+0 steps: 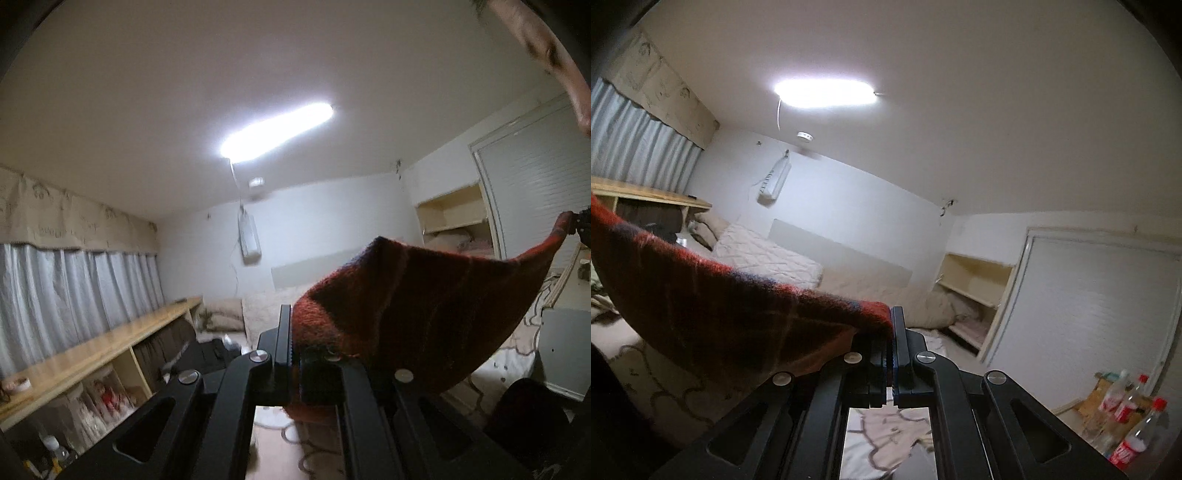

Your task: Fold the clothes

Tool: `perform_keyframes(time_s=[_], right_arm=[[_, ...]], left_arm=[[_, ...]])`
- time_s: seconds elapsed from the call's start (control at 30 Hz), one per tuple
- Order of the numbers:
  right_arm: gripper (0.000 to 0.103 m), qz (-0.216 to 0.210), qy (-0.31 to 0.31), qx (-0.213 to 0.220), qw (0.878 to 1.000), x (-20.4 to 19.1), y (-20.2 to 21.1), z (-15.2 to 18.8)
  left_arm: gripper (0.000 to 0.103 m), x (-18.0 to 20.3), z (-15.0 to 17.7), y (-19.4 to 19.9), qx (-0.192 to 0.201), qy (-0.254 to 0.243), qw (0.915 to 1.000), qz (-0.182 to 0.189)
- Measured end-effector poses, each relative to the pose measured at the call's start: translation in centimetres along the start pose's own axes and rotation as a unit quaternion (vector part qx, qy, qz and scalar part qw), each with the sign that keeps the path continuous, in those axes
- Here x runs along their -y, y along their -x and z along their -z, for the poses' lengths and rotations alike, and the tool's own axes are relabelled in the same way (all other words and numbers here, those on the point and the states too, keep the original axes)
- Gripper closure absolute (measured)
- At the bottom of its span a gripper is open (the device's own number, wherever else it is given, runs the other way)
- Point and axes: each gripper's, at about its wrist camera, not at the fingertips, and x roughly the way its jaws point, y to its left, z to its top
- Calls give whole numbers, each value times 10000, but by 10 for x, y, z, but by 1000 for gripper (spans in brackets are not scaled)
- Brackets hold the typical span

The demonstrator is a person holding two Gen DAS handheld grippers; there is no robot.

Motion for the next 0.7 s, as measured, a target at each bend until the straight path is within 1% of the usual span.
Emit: perform_keyframes(time_s=[0.07,0.17,0.27,0.33,0.4,0.47,0.6,0.7], right_arm=[[102,-209,-89,-282,9993,-6,-18,9],[102,-477,-85,-708,9963,-22,-57,24],[102,-752,-117,-1055,9915,-40,-103,38],[102,-880,-158,-1264,9879,-56,-144,45],[102,-1015,-146,-1527,9829,-73,-187,52],[102,-1170,-96,-1741,9777,-88,-225,61],[102,-1295,33,-2239,9660,-126,-312,86],[102,-1358,99,-2579,9565,-151,-368,107]], left_arm=[[100,-2,13,-24,-377,68,9993,-4],[100,-7,33,-69,-922,225,9954,117],[100,-9,56,-126,-1444,344,9887,194],[100,-5,72,-167,-1729,444,9835,277],[100,2,89,-207,-1999,599,9773,369],[100,6,115,-255,-2384,828,9669,371],[100,10,165,-328,-2984,1145,9472,250],[100,20,189,-367,-3187,1096,9414,104]])
